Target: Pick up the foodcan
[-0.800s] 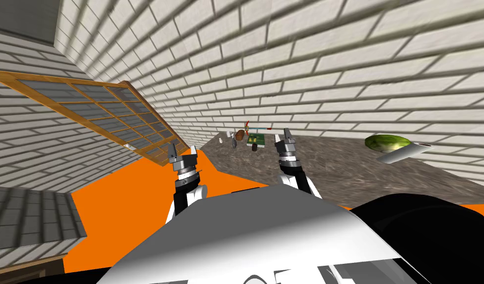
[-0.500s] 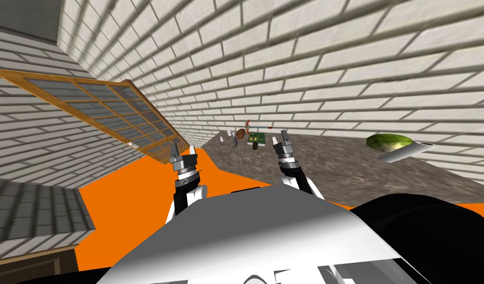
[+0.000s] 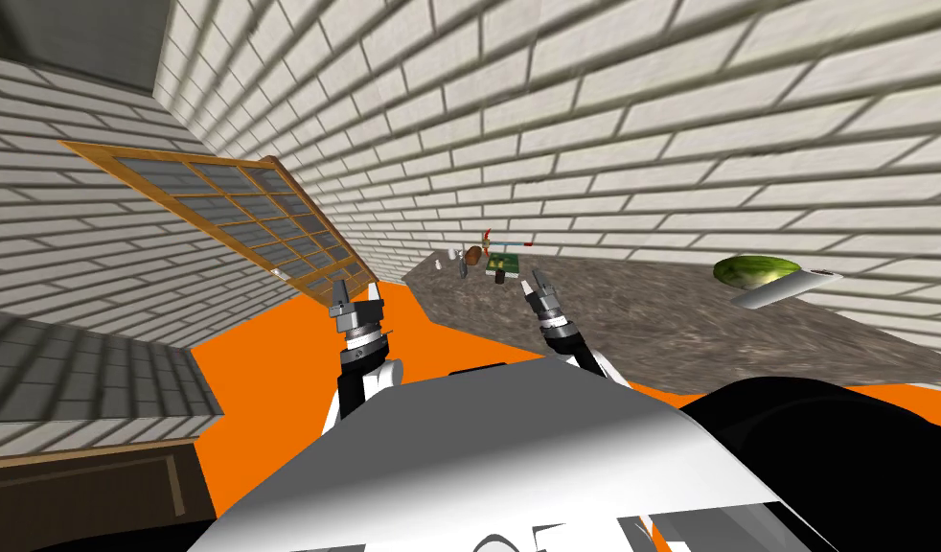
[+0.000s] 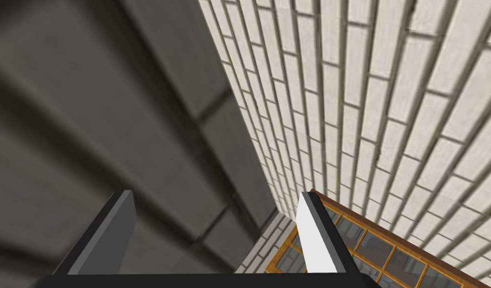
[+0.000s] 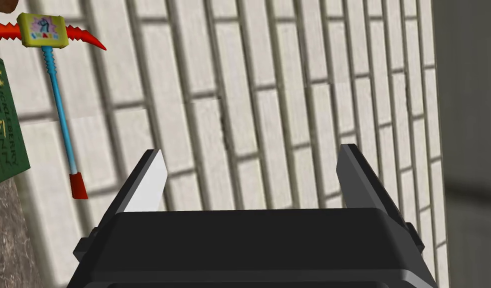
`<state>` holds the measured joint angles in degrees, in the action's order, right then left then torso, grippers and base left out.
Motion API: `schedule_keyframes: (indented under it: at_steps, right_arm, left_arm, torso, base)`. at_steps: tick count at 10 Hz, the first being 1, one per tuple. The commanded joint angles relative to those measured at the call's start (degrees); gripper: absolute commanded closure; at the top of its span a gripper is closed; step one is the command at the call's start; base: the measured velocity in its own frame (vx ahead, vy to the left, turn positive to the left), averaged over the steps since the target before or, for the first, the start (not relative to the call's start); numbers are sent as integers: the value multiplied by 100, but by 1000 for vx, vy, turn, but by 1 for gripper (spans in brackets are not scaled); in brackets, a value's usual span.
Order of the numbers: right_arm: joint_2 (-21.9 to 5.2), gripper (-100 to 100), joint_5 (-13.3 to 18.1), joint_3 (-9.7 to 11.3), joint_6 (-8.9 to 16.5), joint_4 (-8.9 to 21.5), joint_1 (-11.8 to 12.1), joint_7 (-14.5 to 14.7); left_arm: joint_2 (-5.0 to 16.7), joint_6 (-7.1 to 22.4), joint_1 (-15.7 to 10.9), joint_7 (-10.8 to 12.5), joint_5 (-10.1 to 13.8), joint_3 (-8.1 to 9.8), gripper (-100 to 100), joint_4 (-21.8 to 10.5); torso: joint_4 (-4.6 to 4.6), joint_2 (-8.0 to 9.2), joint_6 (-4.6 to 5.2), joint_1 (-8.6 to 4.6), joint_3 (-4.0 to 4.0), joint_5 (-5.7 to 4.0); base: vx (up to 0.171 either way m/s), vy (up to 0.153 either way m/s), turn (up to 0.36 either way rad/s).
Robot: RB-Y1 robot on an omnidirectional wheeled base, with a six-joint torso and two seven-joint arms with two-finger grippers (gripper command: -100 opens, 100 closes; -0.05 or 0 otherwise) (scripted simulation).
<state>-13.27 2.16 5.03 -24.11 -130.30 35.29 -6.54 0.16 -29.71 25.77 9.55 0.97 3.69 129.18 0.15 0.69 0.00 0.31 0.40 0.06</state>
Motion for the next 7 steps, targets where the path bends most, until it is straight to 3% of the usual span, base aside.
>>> schedule_keyframes:
  at_steps: [1,6,7]
  right_arm:
    - [-173,-100,-24,25,13,68,1,-2]
    - [-1067,-100,-72,414,-168,630,346,72]
    - [-1192,-100,-72,414,-168,630,346,72]
  left_arm:
    - [0,0,0,0,0,0,0,0]
    - [1,0,1,0,0,1,0,0]
    - [1,0,1,0,0,1,0,0]
  torso:
    - [0,0,0,0,0,0]
    - [-7,-32,0,-25,-18,-5]
    - [-6,-32,-1,-17,-18,-4]
  base:
    - [-110,50,11]
    - [-85,39,66]
    - [-65,44,35]
